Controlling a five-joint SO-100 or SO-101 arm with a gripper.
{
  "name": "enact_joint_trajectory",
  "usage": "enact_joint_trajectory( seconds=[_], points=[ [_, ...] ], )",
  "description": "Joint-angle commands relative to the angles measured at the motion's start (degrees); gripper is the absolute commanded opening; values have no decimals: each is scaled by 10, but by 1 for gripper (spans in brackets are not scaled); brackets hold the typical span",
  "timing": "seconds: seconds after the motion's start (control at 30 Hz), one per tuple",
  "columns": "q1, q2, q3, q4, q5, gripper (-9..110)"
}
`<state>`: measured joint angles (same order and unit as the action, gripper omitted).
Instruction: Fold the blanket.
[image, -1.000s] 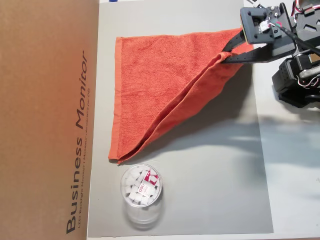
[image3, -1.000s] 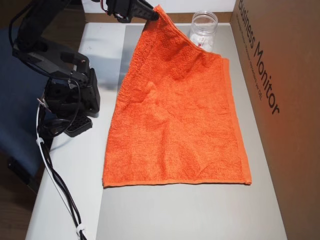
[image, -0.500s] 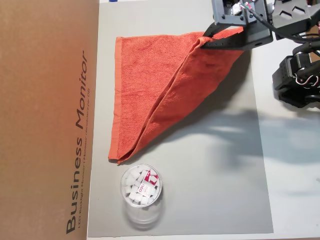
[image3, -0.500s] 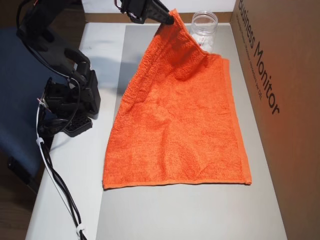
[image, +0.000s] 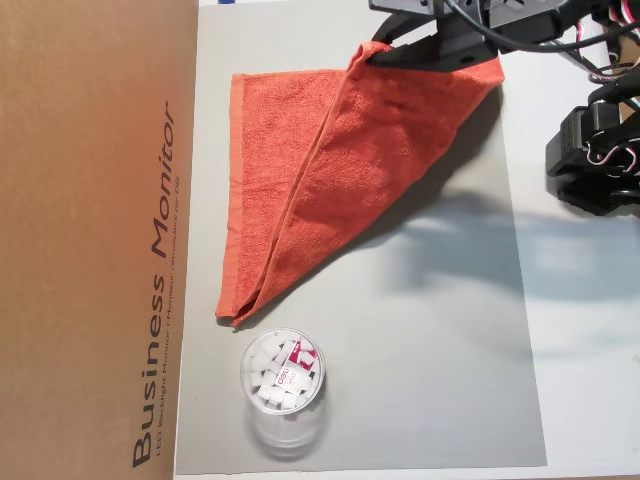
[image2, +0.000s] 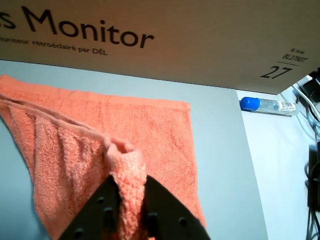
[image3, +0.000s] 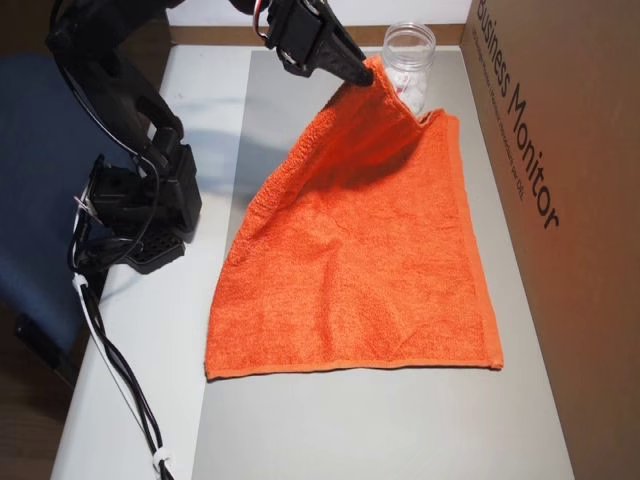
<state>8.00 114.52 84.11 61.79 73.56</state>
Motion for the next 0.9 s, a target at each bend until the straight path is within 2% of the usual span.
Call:
enact_joint_trajectory(
  seconds=[0.0,0.17,0.87],
  points=[
    [11,-20,-50,-10,3,0],
    [12,-76,-99,-17,3,0],
    [101,-247,-183,-200,-9,0]
  ],
)
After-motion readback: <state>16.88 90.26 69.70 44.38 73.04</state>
